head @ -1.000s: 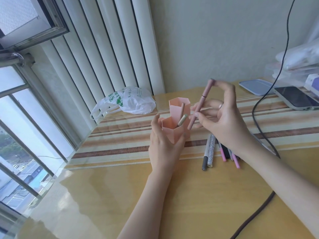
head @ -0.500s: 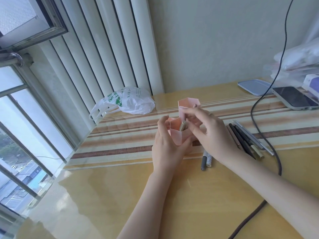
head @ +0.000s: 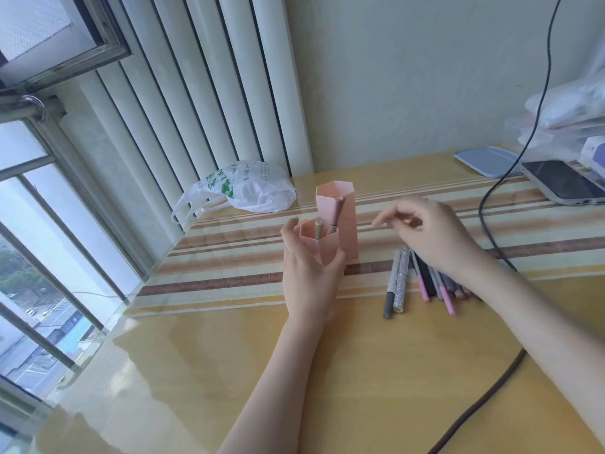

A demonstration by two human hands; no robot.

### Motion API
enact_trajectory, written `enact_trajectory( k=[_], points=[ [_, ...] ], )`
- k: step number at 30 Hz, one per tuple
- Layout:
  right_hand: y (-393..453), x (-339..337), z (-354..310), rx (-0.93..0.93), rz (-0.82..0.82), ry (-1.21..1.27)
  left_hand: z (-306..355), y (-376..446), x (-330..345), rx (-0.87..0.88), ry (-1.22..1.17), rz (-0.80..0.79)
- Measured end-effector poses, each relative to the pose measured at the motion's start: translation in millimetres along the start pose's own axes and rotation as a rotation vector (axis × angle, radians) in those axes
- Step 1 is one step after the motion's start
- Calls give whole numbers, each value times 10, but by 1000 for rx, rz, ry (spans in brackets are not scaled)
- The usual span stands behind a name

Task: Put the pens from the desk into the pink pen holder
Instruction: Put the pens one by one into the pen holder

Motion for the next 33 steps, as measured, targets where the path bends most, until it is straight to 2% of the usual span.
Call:
enact_trajectory(
  k=[4,7,12,29,33],
  points=[
    [-65,111,410,161,-534,-413,-27,7,-4,-1,-6,11],
    [-118,149,546,270,-707,-473,-31,7,3,7,-2,12],
    [-86,68,457,259,-652,-410,-47,4,12,-8,-2,3],
    [-138,-52,241,256,-680,-286,-33,3,-1,-2,-2,5],
    [-236,42,180,337,-816,-248,-27,6,-4,-6,-3,6]
  ],
)
Point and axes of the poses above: each hand's wrist, its own y-axis towards the middle knuckle, its own x-axis out of the palm, z = x × y, the point moved 4 cm from there along y, towards the middle knuckle, and after that the axes turned 5 degrees about x, right-handed, at the moved point
